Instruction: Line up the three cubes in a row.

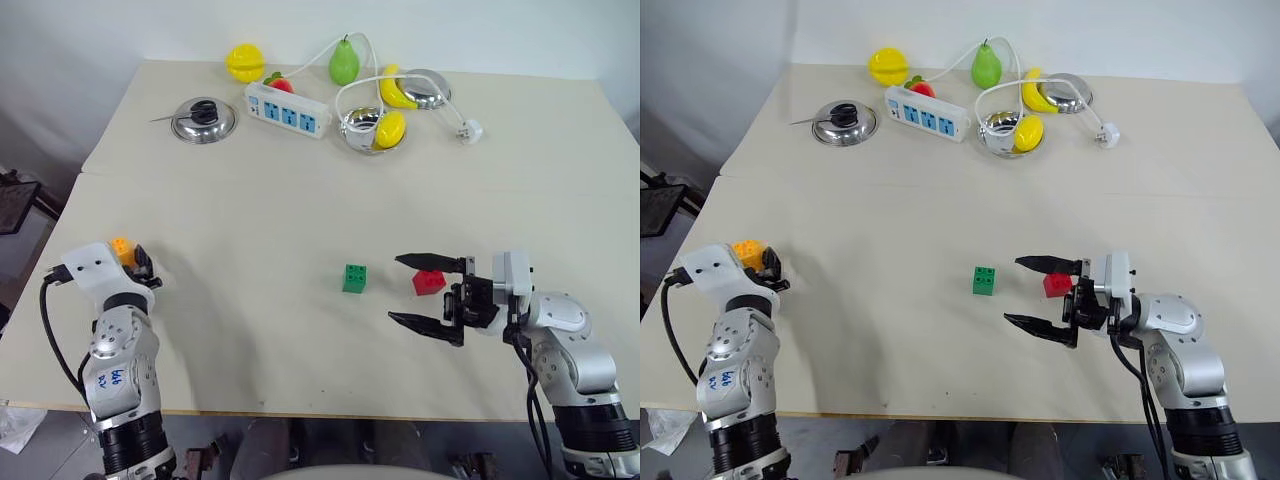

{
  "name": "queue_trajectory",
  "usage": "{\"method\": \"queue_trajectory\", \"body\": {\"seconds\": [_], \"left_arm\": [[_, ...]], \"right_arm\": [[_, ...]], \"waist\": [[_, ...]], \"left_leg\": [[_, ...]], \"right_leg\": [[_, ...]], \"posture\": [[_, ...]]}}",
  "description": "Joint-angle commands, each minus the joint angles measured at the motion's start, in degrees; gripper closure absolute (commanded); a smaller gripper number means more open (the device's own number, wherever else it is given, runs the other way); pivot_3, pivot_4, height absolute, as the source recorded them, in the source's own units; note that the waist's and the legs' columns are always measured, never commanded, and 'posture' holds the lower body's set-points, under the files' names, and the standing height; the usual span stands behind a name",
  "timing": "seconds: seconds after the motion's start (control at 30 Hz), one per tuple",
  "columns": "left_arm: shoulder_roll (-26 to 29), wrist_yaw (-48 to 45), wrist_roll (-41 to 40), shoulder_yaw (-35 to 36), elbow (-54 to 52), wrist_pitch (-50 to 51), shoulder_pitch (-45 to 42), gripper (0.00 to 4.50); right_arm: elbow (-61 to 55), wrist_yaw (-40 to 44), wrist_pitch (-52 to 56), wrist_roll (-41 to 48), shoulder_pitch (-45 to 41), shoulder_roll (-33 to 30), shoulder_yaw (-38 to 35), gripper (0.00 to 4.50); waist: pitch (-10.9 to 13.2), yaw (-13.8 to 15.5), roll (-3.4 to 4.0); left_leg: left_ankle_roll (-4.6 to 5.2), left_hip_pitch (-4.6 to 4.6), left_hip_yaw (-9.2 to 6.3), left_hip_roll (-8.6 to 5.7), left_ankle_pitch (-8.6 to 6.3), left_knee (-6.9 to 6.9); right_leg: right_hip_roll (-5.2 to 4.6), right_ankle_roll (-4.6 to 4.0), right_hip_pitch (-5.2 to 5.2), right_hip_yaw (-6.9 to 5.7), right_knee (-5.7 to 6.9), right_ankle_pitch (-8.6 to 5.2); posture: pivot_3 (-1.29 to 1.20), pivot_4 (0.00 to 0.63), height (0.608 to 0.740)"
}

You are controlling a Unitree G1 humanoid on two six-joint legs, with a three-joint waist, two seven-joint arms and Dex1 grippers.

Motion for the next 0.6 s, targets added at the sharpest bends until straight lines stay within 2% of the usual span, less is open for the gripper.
{"method": "queue_trajectory", "body": {"seconds": [0.03, 0.1, 0.17, 0.23, 0.3, 0.37, 0.43, 0.5, 0.6], "left_arm": [[3.50, -6.10, -0.93, 0.19, 1.52, -5.76, -0.18, 3.04], [6.33, -14.96, -4.46, -0.45, 2.88, -9.49, -0.31, 3.03], [11.91, -30.54, -11.38, -1.05, 4.20, -10.85, -0.86, 3.03], [17.65, -42.94, -14.30, -2.34, 7.01, -13.67, -2.06, 3.03], [24.78, -60.54, -18.35, -6.80, 9.02, -13.31, -3.30, 3.03], [28.90, -74.68, -20.25, -10.84, 11.94, -16.36, -6.05, 3.03], [29.70, -81.46, -18.36, -14.99, 17.93, -19.54, -11.37, 3.03], [28.13, -88.17, -14.65, -21.46, 25.64, -22.71, -18.57, 3.03], [25.14, -93.51, -10.55, -27.04, 34.70, -28.06, -24.88, 3.03]], "right_arm": [[-2.19, -0.55, -1.25, 0.40, 1.97, -0.06, -1.63, 0.00], [-2.53, -0.81, -1.44, 0.24, 3.26, -0.84, -2.59, 0.00], [-3.13, -0.78, -1.31, 1.52, 5.68, -2.25, -5.79, 0.00], [-3.61, -0.84, -1.02, 2.26, 8.13, -3.57, -8.69, 0.00], [-3.39, -0.46, -1.69, 1.50, 11.79, -5.35, -11.74, 0.00], [-2.60, -0.37, -2.86, 0.41, 15.31, -6.54, -14.72, 0.00], [-2.81, -1.43, -3.24, 0.67, 17.91, -6.35, -17.29, 0.00], [-4.42, -2.73, -3.75, 0.80, 21.35, -5.44, -19.48, 0.00], [-7.20, -4.07, -3.92, 0.97, 24.43, -4.52, -20.40, 0.00]], "waist": [[0.00, 0.00, 0.00], [0.00, 0.10, 0.00], [0.00, 0.19, 0.00], [0.00, 0.23, 0.00], [0.01, 0.12, 0.01], [-0.03, -0.01, 0.08], [-0.02, -0.07, 0.17], [-0.02, 0.14, 0.19], [-0.02, 0.06, 0.19]], "left_leg": [[0.00, 0.00, 0.00, 0.00, 0.00, 0.00], [0.00, -0.02, 0.00, -0.01, 0.00, 0.00], [0.00, -0.02, -0.01, -0.02, 0.00, 0.01], [0.00, -0.07, -0.04, -0.02, 0.00, 0.01], [-0.01, -0.06, 0.04, -0.05, 0.00, 0.01], [-0.01, -0.03, 0.08, -0.04, -0.01, -0.02], [-0.01, 0.02, 0.15, -0.06, -0.01, -0.04], [-0.05, 0.03, 0.19, -0.22, 0.02, -0.02], [-0.15, 0.03, 0.18, -0.21, 0.11, -0.04]], "right_leg": [[0.00, 0.00, 0.00, 0.00, 0.00, 0.00], [0.00, 0.00, 0.00, -0.01, 0.00, 0.00], [0.00, 0.00, -0.01, -0.01, 0.00, 0.00], [-0.01, -0.01, -0.03, -0.05, -0.01, -0.01], [-0.01, -0.02, -0.04, -0.03, -0.02, -0.01], [0.01, -0.02, -0.03, -0.03, -0.03, -0.01], [0.02, -0.02, -0.02, -0.01, -0.03, -0.01], [0.12, -0.01, -0.01, -0.02, -0.01, -0.01], [0.22, -0.01, -0.01, -0.01, 0.00, -0.01]], "posture": [[0.00, 0.150, 0.740], [0.00, 0.150, 0.740], [0.00, 0.150, 0.740], [0.00, 0.150, 0.740], [0.00, 0.150, 0.740], [0.00, 0.150, 0.740], [0.00, 0.150, 0.740], [0.00, 0.150, 0.740], [0.00, 0.150, 0.740]]}}
